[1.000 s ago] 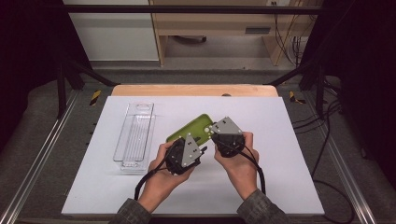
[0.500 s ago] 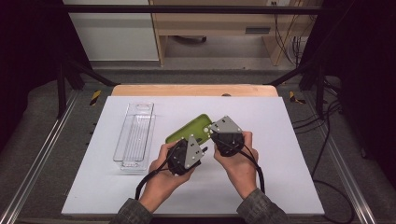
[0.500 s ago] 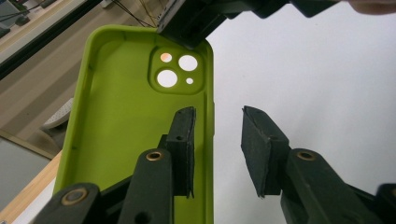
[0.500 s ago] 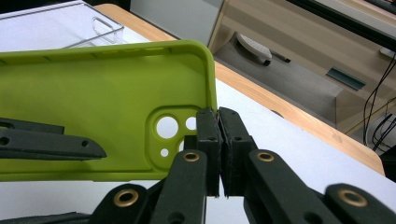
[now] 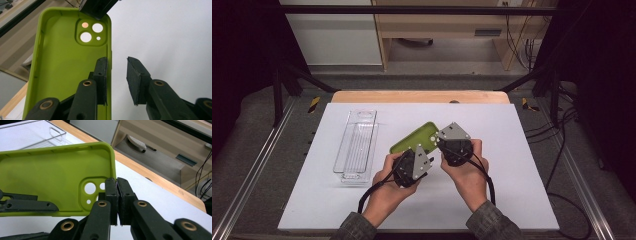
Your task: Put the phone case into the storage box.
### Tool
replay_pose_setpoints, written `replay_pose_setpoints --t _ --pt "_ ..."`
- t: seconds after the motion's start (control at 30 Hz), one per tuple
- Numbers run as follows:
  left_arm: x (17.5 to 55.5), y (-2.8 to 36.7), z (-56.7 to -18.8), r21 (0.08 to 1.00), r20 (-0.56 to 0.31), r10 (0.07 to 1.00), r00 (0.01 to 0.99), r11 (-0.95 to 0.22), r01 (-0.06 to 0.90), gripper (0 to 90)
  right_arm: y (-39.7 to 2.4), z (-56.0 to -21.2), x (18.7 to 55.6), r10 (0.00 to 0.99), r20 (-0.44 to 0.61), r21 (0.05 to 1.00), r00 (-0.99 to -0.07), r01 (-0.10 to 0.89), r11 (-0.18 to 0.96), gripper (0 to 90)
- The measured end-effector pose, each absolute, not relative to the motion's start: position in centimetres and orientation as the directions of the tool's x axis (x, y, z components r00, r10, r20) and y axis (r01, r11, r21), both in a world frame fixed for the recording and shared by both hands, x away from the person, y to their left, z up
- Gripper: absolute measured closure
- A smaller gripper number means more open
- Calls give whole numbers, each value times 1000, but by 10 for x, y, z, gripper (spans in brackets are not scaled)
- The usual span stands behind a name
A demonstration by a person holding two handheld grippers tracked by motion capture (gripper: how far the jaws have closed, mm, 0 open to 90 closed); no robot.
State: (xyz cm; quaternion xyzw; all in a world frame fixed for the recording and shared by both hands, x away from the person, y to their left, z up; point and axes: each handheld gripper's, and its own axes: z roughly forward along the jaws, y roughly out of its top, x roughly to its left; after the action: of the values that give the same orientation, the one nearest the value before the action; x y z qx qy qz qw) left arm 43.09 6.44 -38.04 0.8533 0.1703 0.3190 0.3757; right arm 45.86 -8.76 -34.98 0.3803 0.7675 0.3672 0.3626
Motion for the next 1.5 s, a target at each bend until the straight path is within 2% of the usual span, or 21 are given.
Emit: replay_pose_setpoints --t 0.27,0.97,1.5 --pt "433 63 -379 738 419 539 731 -671 73 737 -85 -346 460 846 -277 830 -455 329 449 877" --pt "433 60 -383 718 439 550 711 -690 91 773 -82 -345 459 846 -268 821 -461 350 451 874" --pt "430 63 -387 720 475 559 680 -691 64 833 -79 -344 458 842 -272 821 -466 344 456 873"
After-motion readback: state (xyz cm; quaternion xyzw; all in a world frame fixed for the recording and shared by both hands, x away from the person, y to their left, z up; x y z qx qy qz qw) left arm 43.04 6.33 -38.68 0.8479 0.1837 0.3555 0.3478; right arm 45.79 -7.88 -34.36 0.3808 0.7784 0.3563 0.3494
